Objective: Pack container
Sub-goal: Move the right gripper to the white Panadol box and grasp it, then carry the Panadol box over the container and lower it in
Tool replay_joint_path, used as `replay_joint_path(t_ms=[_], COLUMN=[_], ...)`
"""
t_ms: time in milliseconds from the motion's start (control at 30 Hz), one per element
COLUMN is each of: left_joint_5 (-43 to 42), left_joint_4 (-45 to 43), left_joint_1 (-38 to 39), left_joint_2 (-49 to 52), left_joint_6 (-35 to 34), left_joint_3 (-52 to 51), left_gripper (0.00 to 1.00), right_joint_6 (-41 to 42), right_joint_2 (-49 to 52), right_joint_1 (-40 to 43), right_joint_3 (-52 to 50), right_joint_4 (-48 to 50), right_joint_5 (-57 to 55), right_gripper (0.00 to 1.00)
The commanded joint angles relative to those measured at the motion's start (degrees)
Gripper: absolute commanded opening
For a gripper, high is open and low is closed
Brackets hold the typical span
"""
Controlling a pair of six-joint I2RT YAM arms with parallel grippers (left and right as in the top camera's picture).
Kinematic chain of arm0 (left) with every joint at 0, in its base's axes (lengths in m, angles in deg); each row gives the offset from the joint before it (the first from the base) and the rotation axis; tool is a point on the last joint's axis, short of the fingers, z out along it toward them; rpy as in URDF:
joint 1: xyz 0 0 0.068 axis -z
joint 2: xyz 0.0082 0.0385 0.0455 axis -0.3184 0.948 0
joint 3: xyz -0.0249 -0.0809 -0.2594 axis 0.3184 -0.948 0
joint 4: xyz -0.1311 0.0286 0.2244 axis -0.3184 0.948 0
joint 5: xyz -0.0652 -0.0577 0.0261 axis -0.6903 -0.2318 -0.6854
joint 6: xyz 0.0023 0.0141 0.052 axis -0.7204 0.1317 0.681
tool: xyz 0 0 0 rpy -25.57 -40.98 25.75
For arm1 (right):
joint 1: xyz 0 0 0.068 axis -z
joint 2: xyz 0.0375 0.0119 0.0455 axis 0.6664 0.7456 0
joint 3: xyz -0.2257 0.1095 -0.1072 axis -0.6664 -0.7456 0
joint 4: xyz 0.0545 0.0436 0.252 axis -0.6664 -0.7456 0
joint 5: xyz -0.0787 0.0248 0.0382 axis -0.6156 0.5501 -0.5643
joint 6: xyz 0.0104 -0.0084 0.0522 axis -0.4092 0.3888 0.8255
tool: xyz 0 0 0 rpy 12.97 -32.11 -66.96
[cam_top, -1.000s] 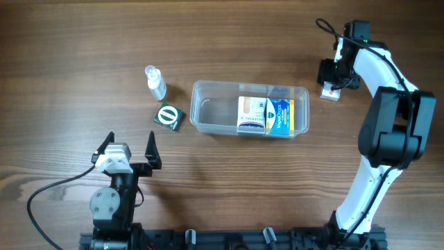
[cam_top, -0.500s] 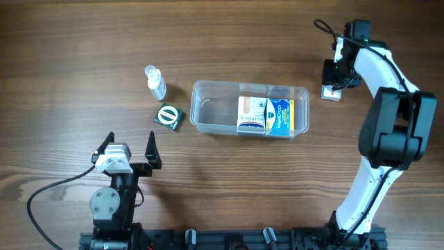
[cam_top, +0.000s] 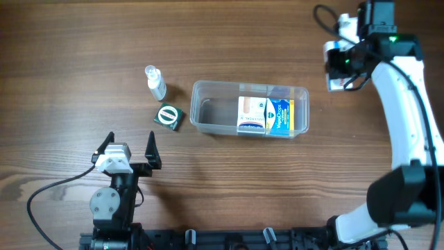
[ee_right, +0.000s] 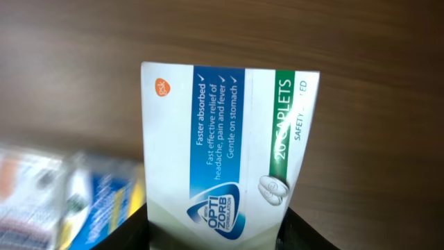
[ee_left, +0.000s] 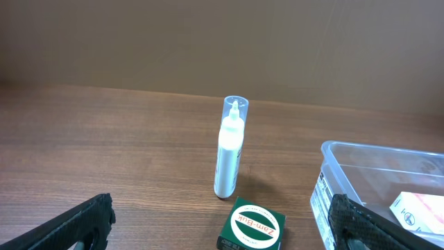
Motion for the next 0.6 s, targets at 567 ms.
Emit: replay_joint_path(t_ms=[567], left_joint_5=[0.55], left_joint_4=[0.02], left_joint_1=[0.31], left_joint_2=[-0.35], left_joint_6=[0.87], left_joint_3=[-0.28], left_gripper=[1.0], right_joint_6=[-28.17], right_joint_2=[-4.61], right_joint_1=[-21.44], right_joint_3=[0.7], right_joint_4=[-10.4], right_joint_5=[12.7], right_gripper=[0.44])
